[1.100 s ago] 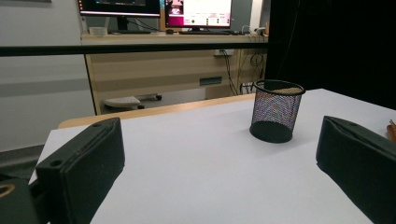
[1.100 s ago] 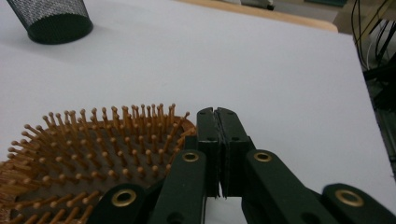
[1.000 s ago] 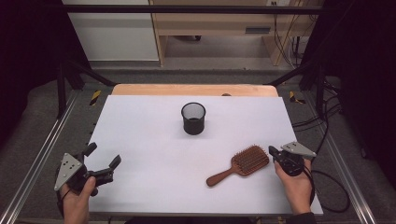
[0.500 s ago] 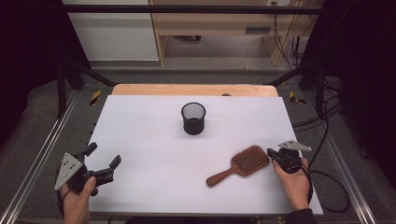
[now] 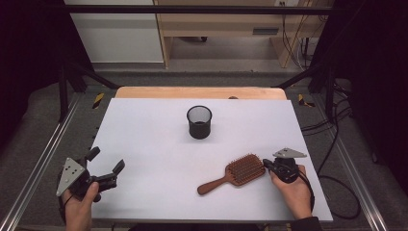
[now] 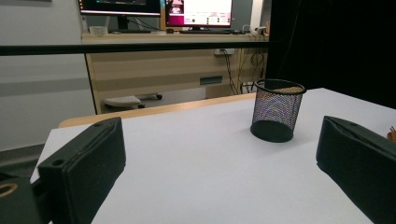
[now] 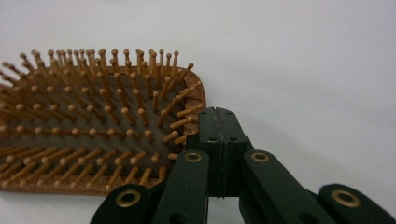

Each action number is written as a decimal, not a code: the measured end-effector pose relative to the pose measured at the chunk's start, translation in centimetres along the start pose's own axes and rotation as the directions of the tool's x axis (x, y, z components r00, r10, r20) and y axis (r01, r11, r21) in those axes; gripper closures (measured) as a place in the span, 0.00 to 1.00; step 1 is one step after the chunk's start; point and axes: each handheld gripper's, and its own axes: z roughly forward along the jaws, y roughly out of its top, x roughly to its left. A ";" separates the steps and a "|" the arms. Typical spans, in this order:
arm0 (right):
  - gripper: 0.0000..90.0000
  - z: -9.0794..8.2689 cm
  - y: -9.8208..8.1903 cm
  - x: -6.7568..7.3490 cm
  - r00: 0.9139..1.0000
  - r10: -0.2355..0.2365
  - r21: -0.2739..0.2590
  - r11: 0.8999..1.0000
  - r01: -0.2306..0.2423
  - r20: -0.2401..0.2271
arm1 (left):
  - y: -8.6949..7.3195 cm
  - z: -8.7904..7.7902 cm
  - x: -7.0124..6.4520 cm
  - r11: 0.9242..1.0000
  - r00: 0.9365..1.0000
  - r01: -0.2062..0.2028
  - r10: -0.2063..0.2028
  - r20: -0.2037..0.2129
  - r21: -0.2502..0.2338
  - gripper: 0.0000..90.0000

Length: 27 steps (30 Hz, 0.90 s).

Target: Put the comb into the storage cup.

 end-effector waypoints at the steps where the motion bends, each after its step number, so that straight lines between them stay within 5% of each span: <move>1: 1.00 0.0 0.1 0.7 1.000 -0.014 0.007 1.000 0.014 -0.011 | 0.0 0.0 0.0 1.000 1.000 0.000 0.000 0.000 0.000 0.02; 15: 1.00 0.7 0.8 3.3 0.997 -0.055 0.017 0.998 0.056 -0.057 | -0.1 0.1 -0.1 1.000 1.000 -0.003 0.003 0.003 0.009 0.02; 27: 1.00 1.5 1.6 6.9 0.988 -0.112 0.024 0.993 0.115 -0.105 | -0.1 0.2 -0.1 1.000 1.000 -0.003 0.003 0.000 0.012 0.02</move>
